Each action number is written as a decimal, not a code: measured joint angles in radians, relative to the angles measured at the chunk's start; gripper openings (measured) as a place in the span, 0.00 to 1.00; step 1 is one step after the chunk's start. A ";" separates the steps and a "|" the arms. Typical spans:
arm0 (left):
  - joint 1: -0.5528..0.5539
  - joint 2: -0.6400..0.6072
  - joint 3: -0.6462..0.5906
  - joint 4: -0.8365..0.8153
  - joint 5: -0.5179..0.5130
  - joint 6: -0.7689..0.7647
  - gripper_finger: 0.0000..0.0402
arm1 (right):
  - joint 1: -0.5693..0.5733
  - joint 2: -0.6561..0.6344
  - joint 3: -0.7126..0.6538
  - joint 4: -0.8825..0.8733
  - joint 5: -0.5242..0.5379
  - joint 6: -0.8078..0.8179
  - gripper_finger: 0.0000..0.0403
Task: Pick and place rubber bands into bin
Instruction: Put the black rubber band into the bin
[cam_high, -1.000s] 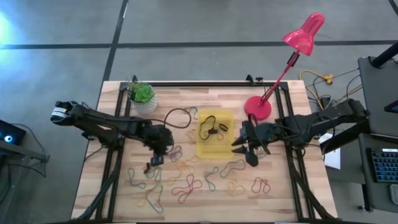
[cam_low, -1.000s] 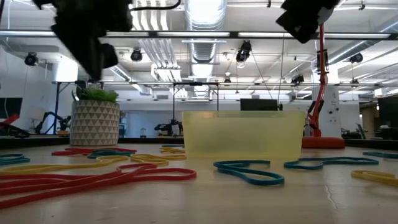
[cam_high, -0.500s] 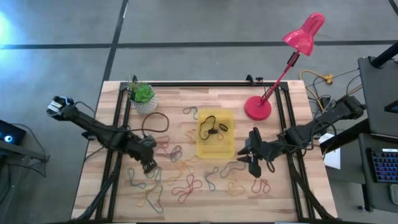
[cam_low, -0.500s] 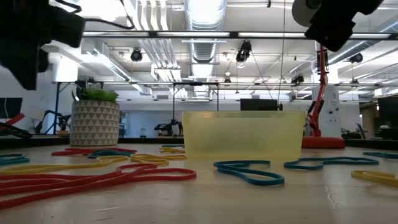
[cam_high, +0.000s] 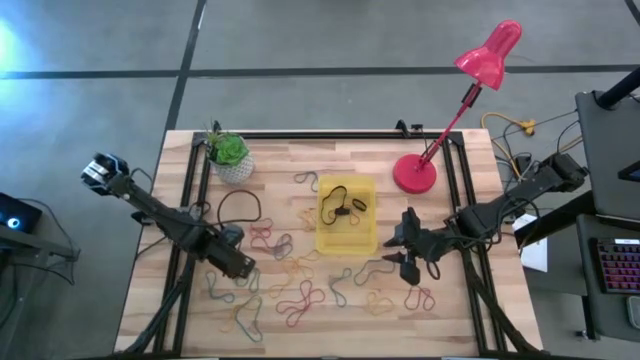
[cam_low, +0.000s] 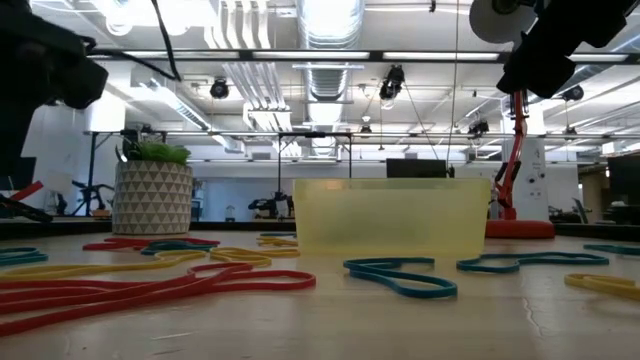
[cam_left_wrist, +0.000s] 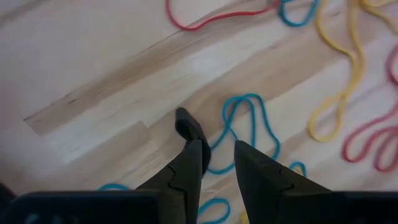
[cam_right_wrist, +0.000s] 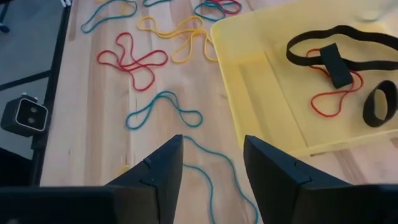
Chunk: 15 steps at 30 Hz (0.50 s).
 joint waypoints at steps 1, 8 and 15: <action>0.000 0.015 0.001 0.000 0.004 -0.005 0.21 | 0.000 0.000 0.000 0.001 -0.003 0.000 0.41; 0.000 0.100 0.013 0.000 0.013 -0.024 0.31 | 0.000 -0.003 0.000 0.001 -0.006 -0.004 0.43; -0.006 0.145 0.007 0.021 0.047 -0.024 0.40 | 0.000 -0.019 0.000 0.003 -0.006 -0.004 0.42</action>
